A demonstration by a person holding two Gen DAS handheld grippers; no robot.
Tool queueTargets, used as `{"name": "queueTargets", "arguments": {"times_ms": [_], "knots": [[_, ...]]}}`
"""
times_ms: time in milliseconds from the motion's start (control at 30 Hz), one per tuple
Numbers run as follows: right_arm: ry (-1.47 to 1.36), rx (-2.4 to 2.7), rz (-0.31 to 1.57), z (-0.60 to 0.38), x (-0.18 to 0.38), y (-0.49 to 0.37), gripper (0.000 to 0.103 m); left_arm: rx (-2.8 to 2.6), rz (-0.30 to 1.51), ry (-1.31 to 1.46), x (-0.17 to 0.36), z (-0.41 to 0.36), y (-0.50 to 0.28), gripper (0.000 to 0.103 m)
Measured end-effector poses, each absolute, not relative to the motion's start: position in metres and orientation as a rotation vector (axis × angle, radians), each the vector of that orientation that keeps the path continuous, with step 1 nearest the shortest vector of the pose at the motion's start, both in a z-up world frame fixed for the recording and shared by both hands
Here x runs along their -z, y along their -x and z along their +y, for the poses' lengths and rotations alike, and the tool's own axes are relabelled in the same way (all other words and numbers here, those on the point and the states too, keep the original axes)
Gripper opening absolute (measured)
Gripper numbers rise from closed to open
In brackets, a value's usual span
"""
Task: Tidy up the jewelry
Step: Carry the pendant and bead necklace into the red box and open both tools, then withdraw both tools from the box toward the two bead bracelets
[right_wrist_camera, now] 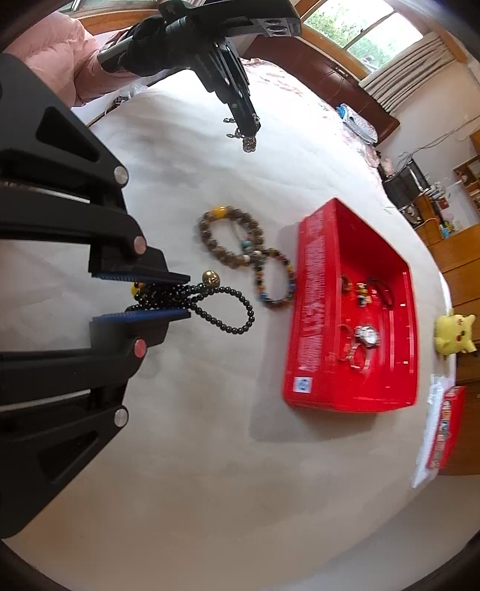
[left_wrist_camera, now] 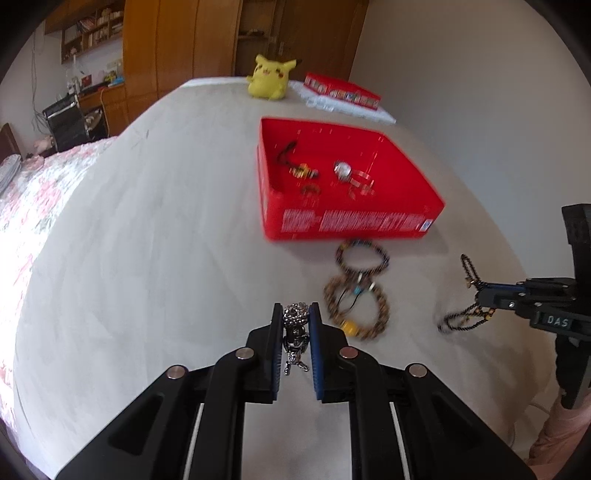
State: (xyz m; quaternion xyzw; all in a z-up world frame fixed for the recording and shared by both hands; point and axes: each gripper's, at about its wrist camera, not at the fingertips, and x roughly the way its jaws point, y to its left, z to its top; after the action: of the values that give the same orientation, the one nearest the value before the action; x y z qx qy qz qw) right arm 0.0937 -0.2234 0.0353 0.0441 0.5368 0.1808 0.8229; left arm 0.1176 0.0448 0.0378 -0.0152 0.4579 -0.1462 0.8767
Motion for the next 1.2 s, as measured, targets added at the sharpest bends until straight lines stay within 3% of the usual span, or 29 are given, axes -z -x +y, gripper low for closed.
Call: {"name": "queueTargets", "arguments": {"times_ms": [533, 700, 1200], "knots": [[-0.134, -0.369, 0.999, -0.233, -0.109, -0.159, 0.011, 0.334, 0.86, 0.019, -0.099, -0.002, -0.206, 0.013], [-0.134, -0.331, 0.958, -0.229, -0.125, -0.206, 0.011, 0.32, 0.885, 0.031, -0.094, -0.017, -0.259, 0.013], [-0.159, -0.252, 1.176, -0.214, -0.017, -0.343, 0.011, 0.286, 1.101, 0.02, -0.002, -0.047, -0.362, 0.013]]}}
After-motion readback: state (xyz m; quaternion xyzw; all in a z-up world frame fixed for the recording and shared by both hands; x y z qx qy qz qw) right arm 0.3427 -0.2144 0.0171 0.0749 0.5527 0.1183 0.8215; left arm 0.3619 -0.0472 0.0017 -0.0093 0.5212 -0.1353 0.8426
